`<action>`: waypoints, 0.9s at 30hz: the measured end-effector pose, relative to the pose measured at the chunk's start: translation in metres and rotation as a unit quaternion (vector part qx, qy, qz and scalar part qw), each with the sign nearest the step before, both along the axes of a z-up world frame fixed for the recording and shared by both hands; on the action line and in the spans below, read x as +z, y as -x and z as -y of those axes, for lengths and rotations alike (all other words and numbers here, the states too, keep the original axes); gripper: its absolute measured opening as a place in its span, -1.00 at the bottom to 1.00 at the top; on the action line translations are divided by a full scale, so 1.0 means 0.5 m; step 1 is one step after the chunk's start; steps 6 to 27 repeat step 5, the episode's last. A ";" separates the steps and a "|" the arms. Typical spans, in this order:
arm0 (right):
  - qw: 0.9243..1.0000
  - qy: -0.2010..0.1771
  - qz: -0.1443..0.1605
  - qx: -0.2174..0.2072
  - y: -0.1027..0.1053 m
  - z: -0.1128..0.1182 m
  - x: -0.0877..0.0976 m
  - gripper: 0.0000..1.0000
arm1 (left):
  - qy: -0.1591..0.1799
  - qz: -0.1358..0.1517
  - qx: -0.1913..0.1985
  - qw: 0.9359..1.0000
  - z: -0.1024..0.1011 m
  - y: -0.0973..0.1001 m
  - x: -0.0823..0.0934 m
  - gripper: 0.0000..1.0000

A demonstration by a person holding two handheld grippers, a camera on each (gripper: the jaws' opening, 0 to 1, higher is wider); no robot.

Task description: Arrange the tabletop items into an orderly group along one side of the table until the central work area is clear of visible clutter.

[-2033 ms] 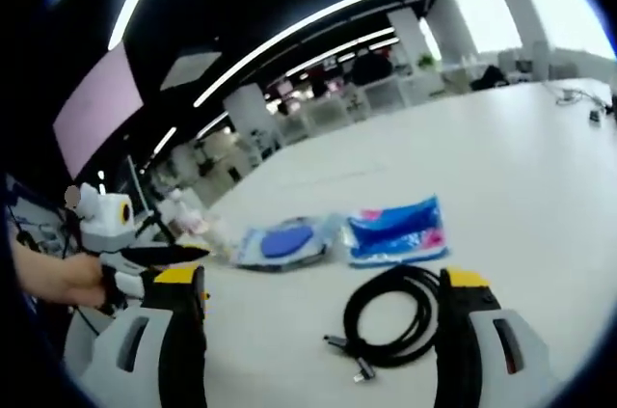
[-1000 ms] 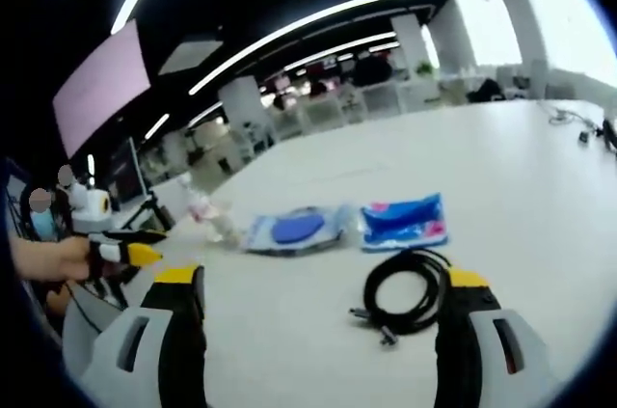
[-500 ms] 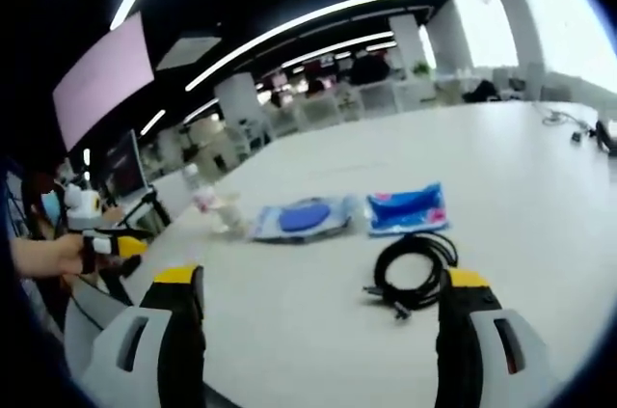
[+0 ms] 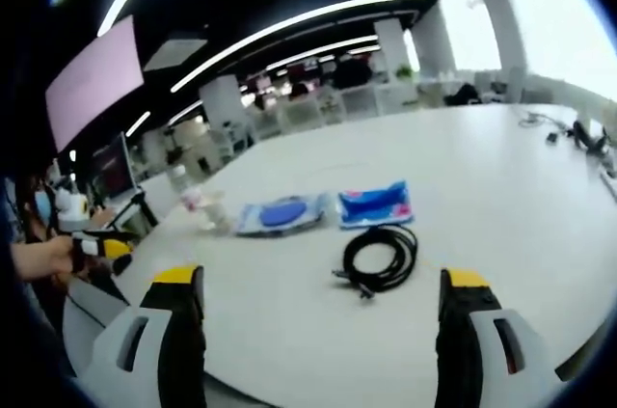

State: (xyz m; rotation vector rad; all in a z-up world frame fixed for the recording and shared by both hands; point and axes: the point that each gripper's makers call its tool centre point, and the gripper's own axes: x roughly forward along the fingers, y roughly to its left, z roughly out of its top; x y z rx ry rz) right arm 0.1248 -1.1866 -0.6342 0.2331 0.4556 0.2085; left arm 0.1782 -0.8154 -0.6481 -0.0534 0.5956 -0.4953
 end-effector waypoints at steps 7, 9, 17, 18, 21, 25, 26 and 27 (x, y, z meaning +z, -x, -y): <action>1.000 0.003 -0.002 0.007 0.007 0.020 0.005 0.98 | 0.011 -0.010 0.010 1.000 0.010 0.018 0.003 0.87; 1.000 0.003 -0.002 0.007 0.007 0.020 0.005 0.98 | 0.011 -0.010 0.010 1.000 0.010 0.018 0.003 0.87; 1.000 0.003 -0.002 0.007 0.007 0.020 0.005 0.98 | 0.011 -0.010 0.010 1.000 0.010 0.018 0.003 0.87; 1.000 0.003 -0.002 0.007 0.007 0.020 0.005 0.98 | 0.011 -0.010 0.010 1.000 0.010 0.018 0.003 0.87; 1.000 0.003 -0.002 0.007 0.007 0.020 0.005 0.98 | 0.011 -0.010 0.010 1.000 0.010 0.018 0.003 0.87; 1.000 0.003 -0.002 0.007 0.007 0.020 0.005 0.98 | 0.011 -0.010 0.010 1.000 0.010 0.018 0.003 0.87; 1.000 0.003 -0.002 0.007 0.007 0.020 0.005 0.98 | 0.011 -0.010 0.010 1.000 0.010 0.018 0.003 0.87; 1.000 0.003 -0.002 0.007 0.007 0.020 0.005 0.98 | 0.011 -0.010 0.010 1.000 0.010 0.018 0.003 0.87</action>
